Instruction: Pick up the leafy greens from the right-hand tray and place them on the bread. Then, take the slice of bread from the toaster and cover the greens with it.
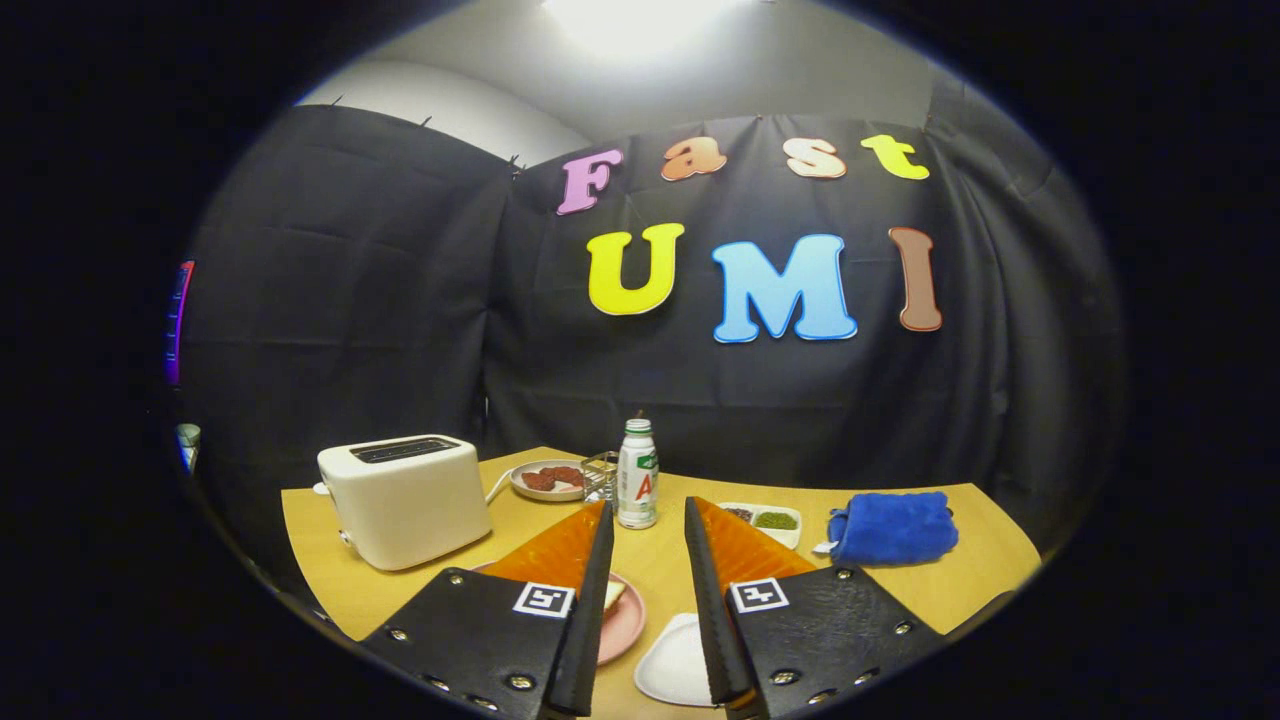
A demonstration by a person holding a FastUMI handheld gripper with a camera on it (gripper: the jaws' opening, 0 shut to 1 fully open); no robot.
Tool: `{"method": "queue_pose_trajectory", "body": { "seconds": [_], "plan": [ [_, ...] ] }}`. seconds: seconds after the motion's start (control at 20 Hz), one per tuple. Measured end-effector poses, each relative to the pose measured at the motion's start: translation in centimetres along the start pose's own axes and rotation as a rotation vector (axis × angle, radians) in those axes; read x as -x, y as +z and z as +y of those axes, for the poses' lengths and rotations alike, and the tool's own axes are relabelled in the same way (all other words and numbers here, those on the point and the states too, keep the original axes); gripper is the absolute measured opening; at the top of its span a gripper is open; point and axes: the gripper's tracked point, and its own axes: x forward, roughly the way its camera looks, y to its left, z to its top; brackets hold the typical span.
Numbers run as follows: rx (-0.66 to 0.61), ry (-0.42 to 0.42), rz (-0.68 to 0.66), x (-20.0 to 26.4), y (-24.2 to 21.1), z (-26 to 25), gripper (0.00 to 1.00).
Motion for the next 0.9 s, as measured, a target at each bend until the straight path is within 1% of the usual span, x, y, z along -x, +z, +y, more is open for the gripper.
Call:
{"method": "queue_pose_trajectory", "body": {
  "seconds": [0.3, 0.4, 0.5, 0.6, 0.65, 0.75, 0.8, 0.85, 0.9],
  "plan": [
    [0.067, -0.076, -0.022, 4.4, 1.8, -10.0, 0.43],
    [0.054, -0.105, -0.038, 6.0, 2.2, -13.1, 0.43],
    [0.012, -0.132, -0.060, 7.6, 2.5, -16.0, 0.42],
    [-0.033, -0.143, -0.073, 9.0, 2.3, -18.4, 0.43],
    [-0.034, -0.146, -0.075, 9.5, 2.0, -19.6, 0.43],
    [0.007, -0.188, -0.076, 10.9, 1.4, -22.8, 0.42],
    [0.024, -0.213, -0.074, 12.6, 1.0, -24.3, 0.42],
    [0.033, -0.232, -0.075, 12.5, 0.7, -26.0, 0.43],
    [0.037, -0.247, -0.078, 13.5, 0.3, -27.4, 0.42]
  ]
}}
